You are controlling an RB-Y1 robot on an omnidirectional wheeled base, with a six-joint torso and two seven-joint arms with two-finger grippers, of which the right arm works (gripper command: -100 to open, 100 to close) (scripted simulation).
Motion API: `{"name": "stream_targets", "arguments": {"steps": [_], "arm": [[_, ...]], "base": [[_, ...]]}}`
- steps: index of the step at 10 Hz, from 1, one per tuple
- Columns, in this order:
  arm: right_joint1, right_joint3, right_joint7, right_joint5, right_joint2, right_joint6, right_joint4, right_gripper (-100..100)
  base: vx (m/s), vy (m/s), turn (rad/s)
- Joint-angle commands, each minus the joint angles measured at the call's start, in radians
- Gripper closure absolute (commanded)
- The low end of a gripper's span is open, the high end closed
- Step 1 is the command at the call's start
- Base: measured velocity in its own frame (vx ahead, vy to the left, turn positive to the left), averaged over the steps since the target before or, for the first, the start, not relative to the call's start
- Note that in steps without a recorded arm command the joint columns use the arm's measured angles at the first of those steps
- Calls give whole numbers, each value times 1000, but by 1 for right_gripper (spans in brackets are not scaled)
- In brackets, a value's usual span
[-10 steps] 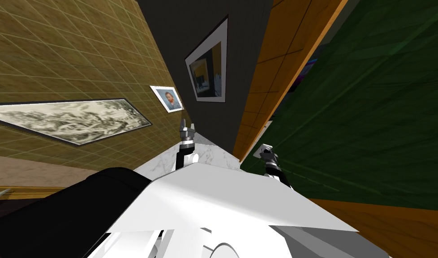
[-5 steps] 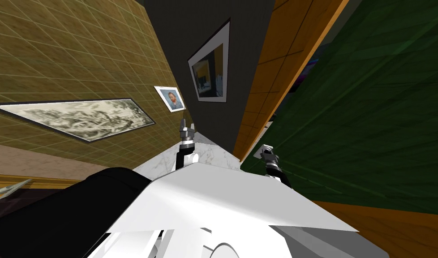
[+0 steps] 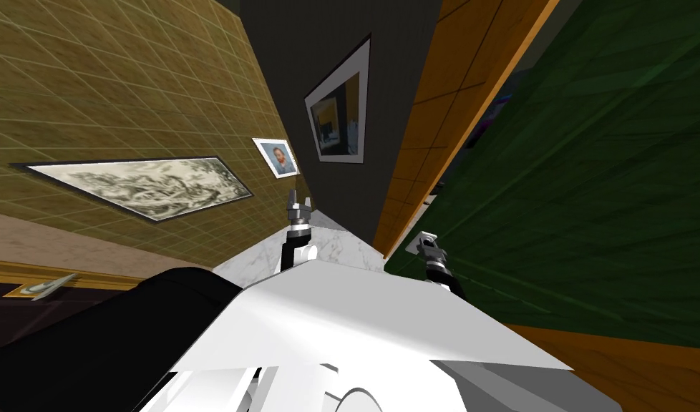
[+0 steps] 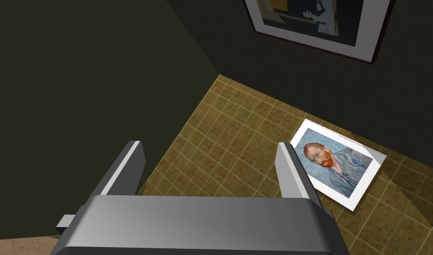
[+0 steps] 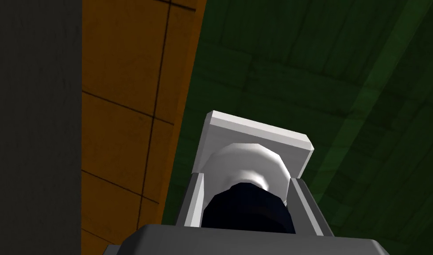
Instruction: Pull the door open
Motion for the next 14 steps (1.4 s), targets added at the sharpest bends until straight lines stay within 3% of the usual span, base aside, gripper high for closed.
{"name": "stream_targets", "arguments": {"steps": [1, 6, 8, 12, 14], "arm": [[7, 2, -40, -14, 0, 3, -5, 100], [23, 9, -159, -59, -4, 6, -19, 100], [23, 7, -157, -59, -5, 5, -24, 100], [34, 34, -194, -59, -39, -10, -24, 100], [44, 56, -220, -58, -66, -22, -24, 100]], "base": [[-15, -9, 28], [-26, -11, 41], [-15, -5, 17], [-177, -19, 106], [-233, -15, 157]]}}
